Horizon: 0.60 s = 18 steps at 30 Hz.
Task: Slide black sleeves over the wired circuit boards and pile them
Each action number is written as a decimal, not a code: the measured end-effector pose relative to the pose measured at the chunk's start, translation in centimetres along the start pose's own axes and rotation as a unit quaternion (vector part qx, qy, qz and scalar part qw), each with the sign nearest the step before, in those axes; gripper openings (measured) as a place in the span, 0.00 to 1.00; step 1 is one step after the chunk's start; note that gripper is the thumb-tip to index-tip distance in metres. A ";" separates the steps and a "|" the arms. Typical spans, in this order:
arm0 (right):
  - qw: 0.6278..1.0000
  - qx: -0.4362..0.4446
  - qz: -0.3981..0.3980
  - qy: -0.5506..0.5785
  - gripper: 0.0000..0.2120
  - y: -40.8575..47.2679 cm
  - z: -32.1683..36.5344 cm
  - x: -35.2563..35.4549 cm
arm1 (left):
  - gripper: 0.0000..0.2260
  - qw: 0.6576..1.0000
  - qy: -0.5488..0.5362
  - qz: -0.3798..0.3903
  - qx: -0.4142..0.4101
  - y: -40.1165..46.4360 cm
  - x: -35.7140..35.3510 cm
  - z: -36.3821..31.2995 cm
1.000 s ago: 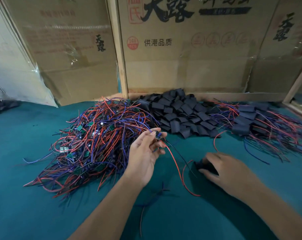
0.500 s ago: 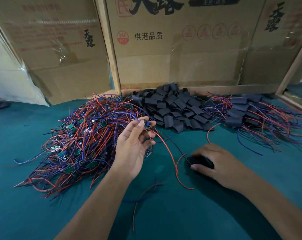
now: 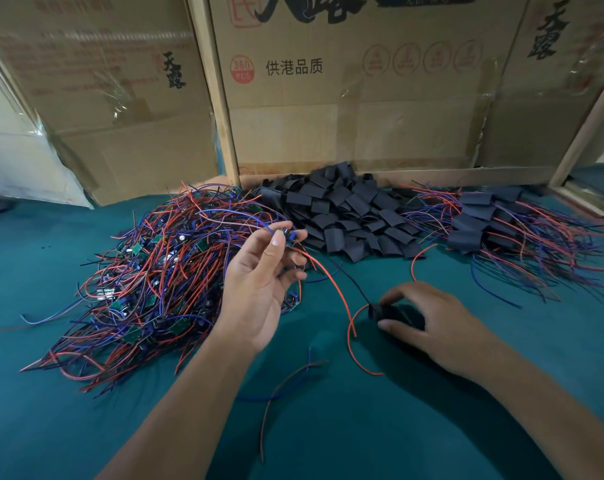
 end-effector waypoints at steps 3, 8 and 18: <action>0.977 -0.023 -0.031 0.208 0.09 -0.3 0.2 0.9 | 0.11 1.000 -0.012 -0.010 -0.005 0.1 0.2 -0.4; 0.940 -0.001 -0.027 0.341 0.13 -0.5 0.7 1.1 | 0.10 1.000 -0.021 -0.015 -0.007 0.0 0.3 -0.5; 0.956 0.010 -0.019 0.293 0.21 -0.8 1.7 1.1 | 0.10 1.000 -0.009 -0.022 -0.014 0.2 0.4 -0.7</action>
Point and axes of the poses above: each hand's wrist, its own y-axis towards the middle knuckle, its own x-axis out of the back of the hand, z = x × y, the point moved 8 cm from there along y, towards the middle knuckle, and after that the axes turned 14 degrees about -y, right-handed, at the moved point
